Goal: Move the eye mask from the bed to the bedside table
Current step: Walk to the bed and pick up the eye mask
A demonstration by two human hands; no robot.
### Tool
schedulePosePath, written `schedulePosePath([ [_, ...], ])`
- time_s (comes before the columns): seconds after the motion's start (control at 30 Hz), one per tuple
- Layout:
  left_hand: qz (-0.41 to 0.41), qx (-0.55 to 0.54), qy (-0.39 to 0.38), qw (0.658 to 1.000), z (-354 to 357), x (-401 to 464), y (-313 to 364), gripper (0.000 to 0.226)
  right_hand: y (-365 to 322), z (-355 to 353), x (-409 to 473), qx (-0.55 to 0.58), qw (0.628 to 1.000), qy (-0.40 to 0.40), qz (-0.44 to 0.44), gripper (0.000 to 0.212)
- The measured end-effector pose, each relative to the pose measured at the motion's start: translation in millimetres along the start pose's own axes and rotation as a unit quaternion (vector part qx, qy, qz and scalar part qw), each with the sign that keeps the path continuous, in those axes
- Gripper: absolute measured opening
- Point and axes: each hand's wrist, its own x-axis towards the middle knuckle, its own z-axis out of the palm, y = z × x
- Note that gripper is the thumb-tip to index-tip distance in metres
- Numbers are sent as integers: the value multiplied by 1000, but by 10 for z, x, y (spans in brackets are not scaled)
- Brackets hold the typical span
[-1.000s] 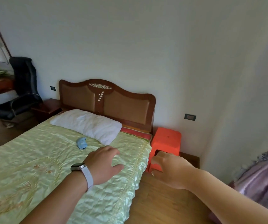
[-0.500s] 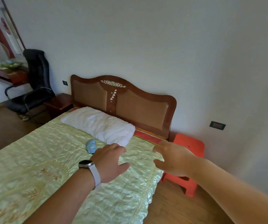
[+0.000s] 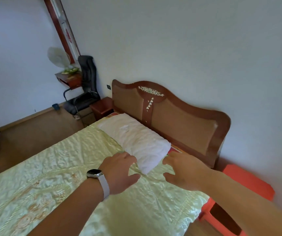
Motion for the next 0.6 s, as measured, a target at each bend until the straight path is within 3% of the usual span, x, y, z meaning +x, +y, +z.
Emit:
schedulePosePath([
  [0.23,-34,28,31,999,37,510,508,59,841,-139,452,17,998,-31,-49,52],
  [0.6,-139,66,-19,988,263,763,116,56,828,121,1267,53,986,-98,-125,52],
])
